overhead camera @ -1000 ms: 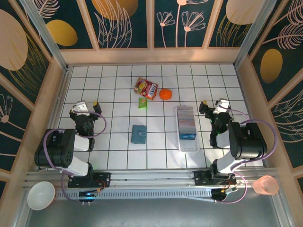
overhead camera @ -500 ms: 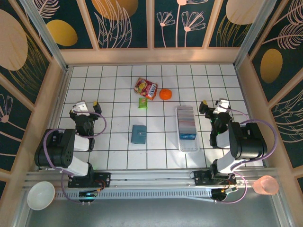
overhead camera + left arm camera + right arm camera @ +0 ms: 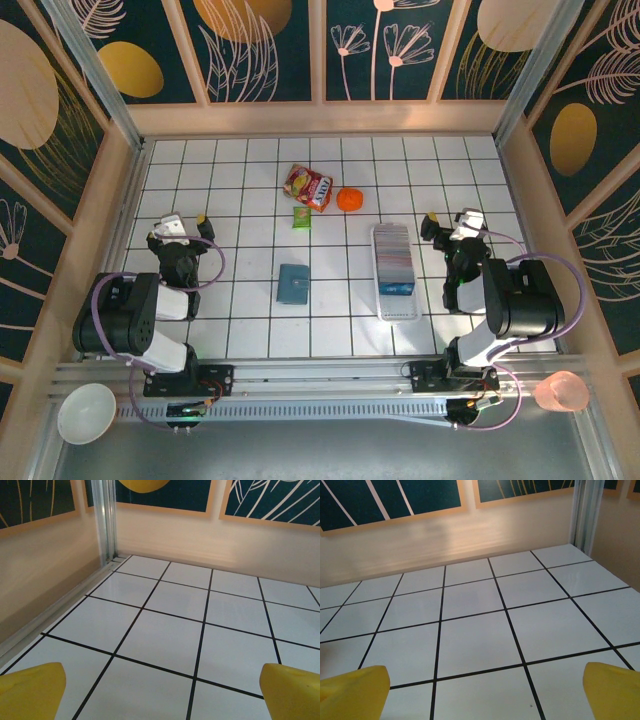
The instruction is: Put the credit cards into the card holder
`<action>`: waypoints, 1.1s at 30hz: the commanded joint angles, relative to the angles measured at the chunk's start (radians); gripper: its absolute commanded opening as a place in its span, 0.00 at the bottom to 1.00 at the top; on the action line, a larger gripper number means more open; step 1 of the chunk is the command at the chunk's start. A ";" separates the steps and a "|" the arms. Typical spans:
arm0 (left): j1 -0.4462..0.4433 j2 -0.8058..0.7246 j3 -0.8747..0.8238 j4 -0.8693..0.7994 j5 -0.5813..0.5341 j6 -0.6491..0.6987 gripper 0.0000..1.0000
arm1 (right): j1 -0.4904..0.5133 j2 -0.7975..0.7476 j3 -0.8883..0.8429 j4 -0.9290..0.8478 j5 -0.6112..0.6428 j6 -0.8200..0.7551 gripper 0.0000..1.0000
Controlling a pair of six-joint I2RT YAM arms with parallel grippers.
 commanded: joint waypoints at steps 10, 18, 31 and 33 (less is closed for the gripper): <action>0.009 -0.563 0.156 -0.829 -0.039 -0.627 0.99 | 0.009 -0.506 0.360 -1.219 0.266 0.452 0.99; 0.010 -0.765 0.216 -1.264 0.188 -0.706 0.99 | -0.035 -0.677 0.394 -1.470 0.043 0.605 0.99; -0.209 -0.525 0.346 -1.377 0.467 -0.709 0.99 | 0.437 -0.682 0.574 -1.661 -0.028 0.608 0.85; -0.313 -0.470 0.405 -1.400 0.459 -0.687 0.99 | 0.569 -0.619 0.592 -1.650 0.026 0.637 0.79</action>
